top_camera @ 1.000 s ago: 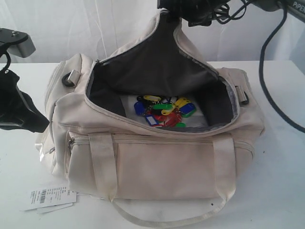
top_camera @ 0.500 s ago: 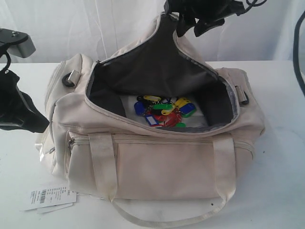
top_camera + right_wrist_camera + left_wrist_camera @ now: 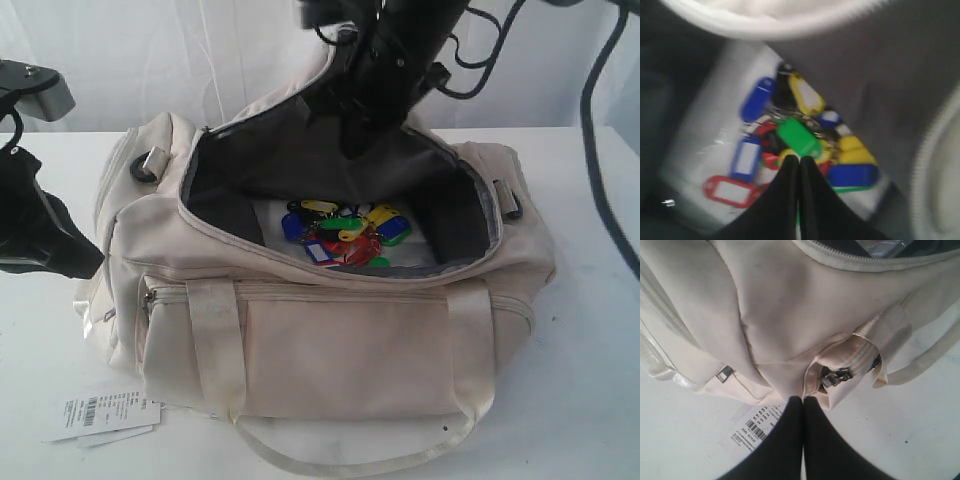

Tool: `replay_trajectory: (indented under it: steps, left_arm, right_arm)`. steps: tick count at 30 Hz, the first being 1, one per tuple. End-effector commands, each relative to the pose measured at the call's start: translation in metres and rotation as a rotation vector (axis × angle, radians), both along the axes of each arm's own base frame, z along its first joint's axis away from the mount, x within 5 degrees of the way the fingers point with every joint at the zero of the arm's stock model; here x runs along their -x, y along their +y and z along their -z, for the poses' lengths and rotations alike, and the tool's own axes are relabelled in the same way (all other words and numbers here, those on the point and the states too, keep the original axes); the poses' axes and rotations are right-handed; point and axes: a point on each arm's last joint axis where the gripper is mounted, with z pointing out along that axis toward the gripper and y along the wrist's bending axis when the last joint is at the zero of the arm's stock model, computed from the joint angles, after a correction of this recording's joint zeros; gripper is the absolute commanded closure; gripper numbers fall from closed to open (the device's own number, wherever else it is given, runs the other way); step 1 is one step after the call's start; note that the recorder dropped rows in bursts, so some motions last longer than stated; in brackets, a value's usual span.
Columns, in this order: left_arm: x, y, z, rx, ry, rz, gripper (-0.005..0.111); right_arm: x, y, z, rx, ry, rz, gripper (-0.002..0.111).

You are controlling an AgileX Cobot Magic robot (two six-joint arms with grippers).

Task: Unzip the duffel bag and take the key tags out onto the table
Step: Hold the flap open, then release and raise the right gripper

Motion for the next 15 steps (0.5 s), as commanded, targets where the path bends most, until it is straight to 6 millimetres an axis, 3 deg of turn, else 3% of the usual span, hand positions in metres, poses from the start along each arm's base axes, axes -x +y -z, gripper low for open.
replay_trajectory:
  steps: [1, 5, 9, 12, 15]
  left_arm:
    - [0.004, -0.002, -0.003, 0.015, 0.011, 0.010, 0.107]
    - [0.004, -0.002, -0.003, 0.020, 0.015, 0.010, 0.107]
    - [0.005, -0.004, -0.003, 0.020, 0.014, 0.020, 0.107]
    - [0.005, -0.005, -0.004, 0.032, 0.013, 0.038, 0.107]
    - [0.005, -0.005, -0.004, 0.034, 0.014, 0.038, 0.107]
  right_arm:
    - [-0.026, -0.017, 0.008, 0.146, -0.198, 0.173, 0.108]
    - [-0.049, -0.032, -0.001, 0.134, -0.389, 0.327, 0.108]
    - [-0.068, -0.054, -0.002, 0.116, -0.460, 0.464, 0.108]
    - [-0.073, -0.066, -0.007, 0.066, -0.457, 0.556, 0.108]
    - [-0.066, -0.064, -0.020, 0.008, -0.442, 0.558, 0.108]
